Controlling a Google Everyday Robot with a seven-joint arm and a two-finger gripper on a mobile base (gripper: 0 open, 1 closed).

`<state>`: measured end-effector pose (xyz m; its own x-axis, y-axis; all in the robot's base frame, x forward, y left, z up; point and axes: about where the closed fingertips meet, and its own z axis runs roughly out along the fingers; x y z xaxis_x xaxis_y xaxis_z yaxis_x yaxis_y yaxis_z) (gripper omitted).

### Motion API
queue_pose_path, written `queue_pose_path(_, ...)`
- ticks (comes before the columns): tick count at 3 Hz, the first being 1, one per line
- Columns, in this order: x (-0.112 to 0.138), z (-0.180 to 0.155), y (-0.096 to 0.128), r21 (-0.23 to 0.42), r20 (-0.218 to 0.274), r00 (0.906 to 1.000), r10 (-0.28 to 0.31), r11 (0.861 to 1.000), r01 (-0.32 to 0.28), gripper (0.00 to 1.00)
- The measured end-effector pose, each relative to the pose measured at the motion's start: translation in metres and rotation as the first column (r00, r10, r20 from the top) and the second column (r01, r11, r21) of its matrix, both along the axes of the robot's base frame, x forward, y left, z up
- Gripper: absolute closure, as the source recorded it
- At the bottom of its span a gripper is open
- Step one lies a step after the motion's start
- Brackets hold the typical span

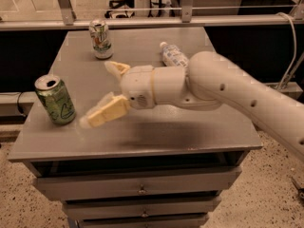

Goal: Place green can upright

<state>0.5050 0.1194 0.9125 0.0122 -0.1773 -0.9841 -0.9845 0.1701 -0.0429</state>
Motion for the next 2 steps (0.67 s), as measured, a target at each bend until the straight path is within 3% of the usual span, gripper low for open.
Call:
queue_pose_path(1, -0.0175, -0.0006, -0.0600, -0.108, -0.005, 0.9997, -0.025, 0.994, 0.024, 0.00)
queue_pose_path(2, -0.0218, -0.0016, -0.0558, -0.108, -0.009, 0.9999, -0.008, 0.994, 0.006, 0.00)
